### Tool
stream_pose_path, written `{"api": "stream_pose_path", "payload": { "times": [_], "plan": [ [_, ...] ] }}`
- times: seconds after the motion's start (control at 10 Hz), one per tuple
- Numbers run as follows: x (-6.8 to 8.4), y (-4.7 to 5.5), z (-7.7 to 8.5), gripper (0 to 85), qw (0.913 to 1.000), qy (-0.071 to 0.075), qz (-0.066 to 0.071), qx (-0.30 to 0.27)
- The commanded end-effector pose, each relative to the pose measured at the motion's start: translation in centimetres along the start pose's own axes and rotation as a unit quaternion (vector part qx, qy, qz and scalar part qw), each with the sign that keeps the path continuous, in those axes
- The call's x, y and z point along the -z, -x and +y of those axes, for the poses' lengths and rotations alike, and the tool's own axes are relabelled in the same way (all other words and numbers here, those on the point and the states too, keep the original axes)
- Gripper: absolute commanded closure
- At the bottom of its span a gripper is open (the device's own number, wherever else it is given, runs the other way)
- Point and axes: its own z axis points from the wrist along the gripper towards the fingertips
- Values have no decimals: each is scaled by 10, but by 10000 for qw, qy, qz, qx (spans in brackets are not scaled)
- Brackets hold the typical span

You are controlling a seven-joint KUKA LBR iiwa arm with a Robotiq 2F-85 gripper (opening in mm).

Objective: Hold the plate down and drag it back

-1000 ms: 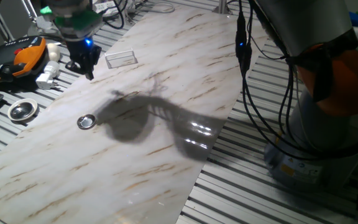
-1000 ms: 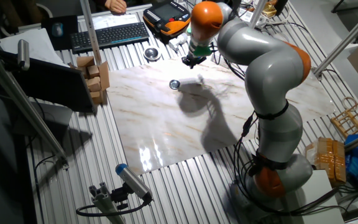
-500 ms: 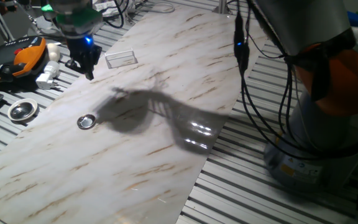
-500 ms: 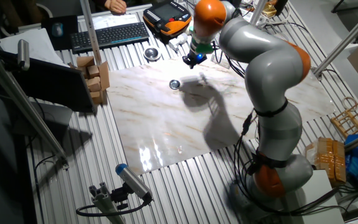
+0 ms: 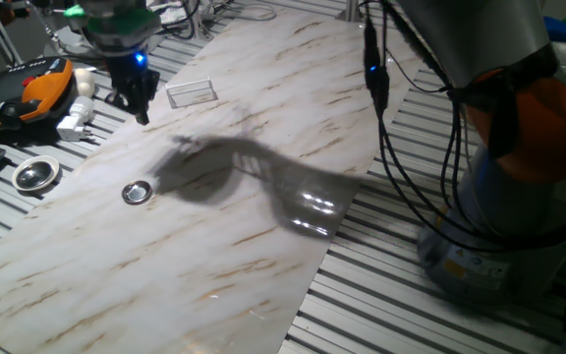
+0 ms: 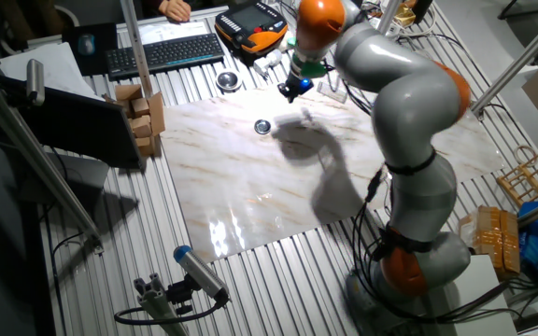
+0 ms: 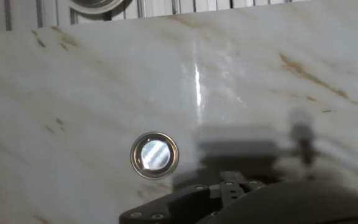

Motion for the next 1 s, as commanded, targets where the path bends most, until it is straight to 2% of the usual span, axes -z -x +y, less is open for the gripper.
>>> {"api": "stream_pose_path", "payload": {
  "times": [0.0, 0.2, 0.3, 0.4, 0.5, 0.7, 0.8, 0.9],
  "plan": [
    [12, -8, 1, 850, 10000, -64, -33, -17],
    [37, -25, 2, 850, 9999, -148, -36, -26],
    [42, -33, -3, 850, 9998, -185, -84, 8],
    [43, -41, -9, 850, 9998, -122, -127, 4],
    [43, -45, -13, 850, 9998, -106, -149, 18],
    [50, -49, -14, 850, 9997, -181, -175, 25],
    [53, -52, -14, 850, 9997, -207, -107, 33],
    [53, -53, -13, 850, 9996, -242, 17, 140]
  ]
}}
